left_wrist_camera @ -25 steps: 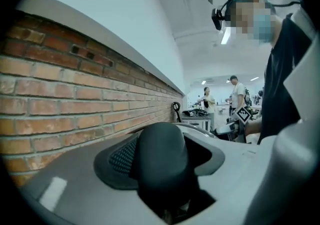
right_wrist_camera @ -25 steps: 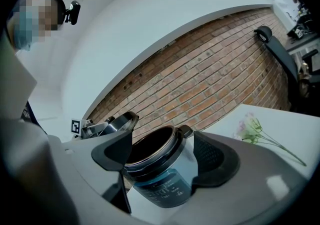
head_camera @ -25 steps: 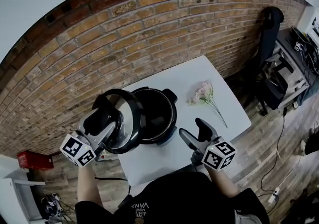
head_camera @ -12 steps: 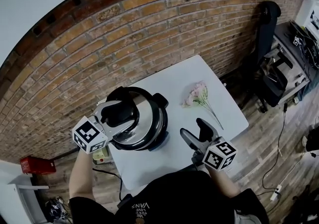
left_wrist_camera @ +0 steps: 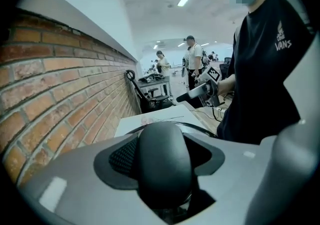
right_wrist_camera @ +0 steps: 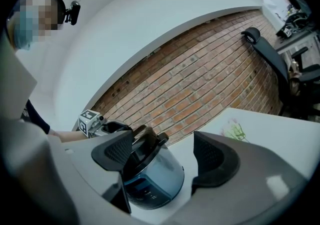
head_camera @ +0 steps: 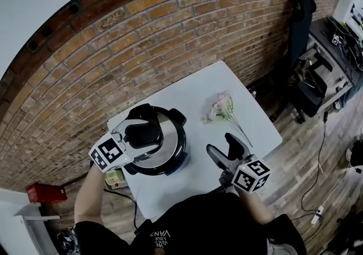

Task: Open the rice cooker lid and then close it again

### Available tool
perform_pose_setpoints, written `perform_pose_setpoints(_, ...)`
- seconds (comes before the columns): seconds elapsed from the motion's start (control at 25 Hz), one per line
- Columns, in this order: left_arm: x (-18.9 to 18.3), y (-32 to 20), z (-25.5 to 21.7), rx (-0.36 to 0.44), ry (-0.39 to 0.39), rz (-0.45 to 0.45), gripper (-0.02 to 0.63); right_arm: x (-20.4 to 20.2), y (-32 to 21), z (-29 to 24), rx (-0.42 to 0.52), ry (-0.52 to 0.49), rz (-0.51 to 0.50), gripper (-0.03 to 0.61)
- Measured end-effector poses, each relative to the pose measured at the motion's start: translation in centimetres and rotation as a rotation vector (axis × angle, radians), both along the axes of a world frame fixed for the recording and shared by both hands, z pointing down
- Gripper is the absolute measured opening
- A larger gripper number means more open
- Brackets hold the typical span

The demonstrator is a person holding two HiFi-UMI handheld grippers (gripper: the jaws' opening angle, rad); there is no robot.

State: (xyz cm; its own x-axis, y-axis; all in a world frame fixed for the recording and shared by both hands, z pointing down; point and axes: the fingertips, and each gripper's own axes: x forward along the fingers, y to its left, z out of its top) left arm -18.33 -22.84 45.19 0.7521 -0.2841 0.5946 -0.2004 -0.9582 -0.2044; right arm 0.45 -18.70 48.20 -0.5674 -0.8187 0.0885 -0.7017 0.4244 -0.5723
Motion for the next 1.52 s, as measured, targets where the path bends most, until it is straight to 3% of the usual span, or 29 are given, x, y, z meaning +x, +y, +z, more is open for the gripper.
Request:
perform_pose_setpoints(0.16,-0.1,-0.1,1.0,-0.012,-0.019,0.029,0.279,0.0,-0.3,0.2,-0.004,-0.002,-0.002,0.377)
perform_pose_setpoints(0.6,-1.1,-0.5,2.1,-0.064,0.075,0.055,0.279,-1.0,-0.8,0.8,-0.03,0.013,-0.022,0.377)
perform_pose_setpoints(0.92,-0.7,-0.5,1.6,-0.04,0.107,0.057,0.279,-2.6,-0.9,0.8,-0.034,0.021,-0.05,0.377)
perform_pose_setpoints(1.24,-0.6,-0.6,1.5,0.002,0.128,-0.007,0.281,-3.9,-0.8,0.4,-0.021,0.029,-0.076,0.377)
perform_pose_setpoints(1.52,-0.8,-1.1,1.5,0.007,0.126,-0.116,0.282,-4.0,-1.5,0.0,-0.007,0.026,-0.109,0.377)
